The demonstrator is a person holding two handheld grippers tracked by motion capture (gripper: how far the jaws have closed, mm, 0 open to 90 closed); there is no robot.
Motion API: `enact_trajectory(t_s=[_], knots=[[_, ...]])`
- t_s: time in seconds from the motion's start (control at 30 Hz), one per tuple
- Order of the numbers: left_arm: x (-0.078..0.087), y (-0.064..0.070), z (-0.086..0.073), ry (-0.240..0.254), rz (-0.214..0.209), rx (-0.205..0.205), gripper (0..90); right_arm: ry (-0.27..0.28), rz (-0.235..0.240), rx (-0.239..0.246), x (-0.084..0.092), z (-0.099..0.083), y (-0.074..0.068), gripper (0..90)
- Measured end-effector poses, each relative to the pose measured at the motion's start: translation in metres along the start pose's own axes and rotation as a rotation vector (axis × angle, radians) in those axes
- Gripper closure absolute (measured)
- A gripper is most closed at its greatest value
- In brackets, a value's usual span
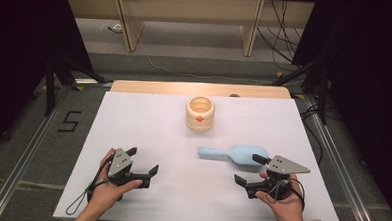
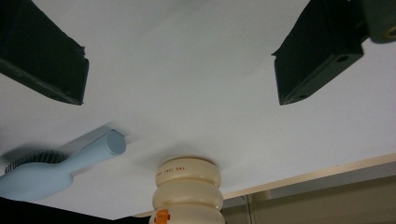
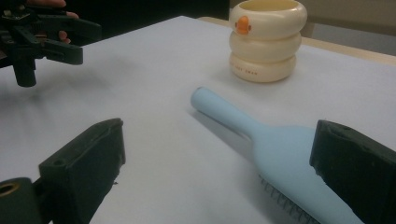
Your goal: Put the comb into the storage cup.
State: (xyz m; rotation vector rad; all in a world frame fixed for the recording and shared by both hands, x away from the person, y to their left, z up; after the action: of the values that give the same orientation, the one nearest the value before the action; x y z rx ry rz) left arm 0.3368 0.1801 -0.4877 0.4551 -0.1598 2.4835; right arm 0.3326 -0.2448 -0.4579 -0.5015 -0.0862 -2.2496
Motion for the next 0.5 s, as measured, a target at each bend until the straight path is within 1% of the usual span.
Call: enact_trajectory(t_s=[0.2,0.3,0.33,0.37,0.4,0.47,0.5], knots=[[0.0005,0.0003,0.0,0.0,-0.002,-0.003,2.6,-0.004,0.001,0.004,0.0002,0.0002,-0.0012,4.3],[0.0011,0.0002,-0.0003,0.0,0.0,-0.004,2.6,0.001,0.001,-0.003,-0.0009,0.0004,-0.0025,4.3],[0.0012,0.0001,-0.0003,0.002,0.001,-0.001,2.7,0.009,-0.003,-0.018,-0.0019,0.0014,-0.0038,7.6],[0.0012,0.0001,-0.0003,0.002,0.001,-0.001,2.6,0.012,-0.001,-0.022,-0.0023,0.0019,-0.0044,11.2],[0.0012,0.0,-0.0003,0.001,0.002,-0.001,2.7,0.019,0.003,-0.028,-0.0028,0.0028,-0.0055,17.0],[0.0011,0.0,-0.0003,0.001,0.002,0.0,2.7,0.023,0.011,-0.033,-0.0036,0.004,-0.0065,18.0],[0.0009,0.0001,-0.0004,0.001,0.002,0.0,2.7,0.027,-0.003,-0.021,-0.0069,0.0076,-0.0092,17.9]])
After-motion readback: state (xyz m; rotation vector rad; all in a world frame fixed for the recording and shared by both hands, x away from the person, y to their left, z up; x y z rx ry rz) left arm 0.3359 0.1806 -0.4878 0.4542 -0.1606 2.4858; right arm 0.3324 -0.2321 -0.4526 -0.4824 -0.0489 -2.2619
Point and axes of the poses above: each handheld gripper's, and its own axes: x roughly backward along the jaws, z roughly out of its top, y roughly to its right, the point moved 1 cm from there along -x, roughly forward along the jaws, and after that the axes turned 2 degrees about -x, right-handed, at the moved point
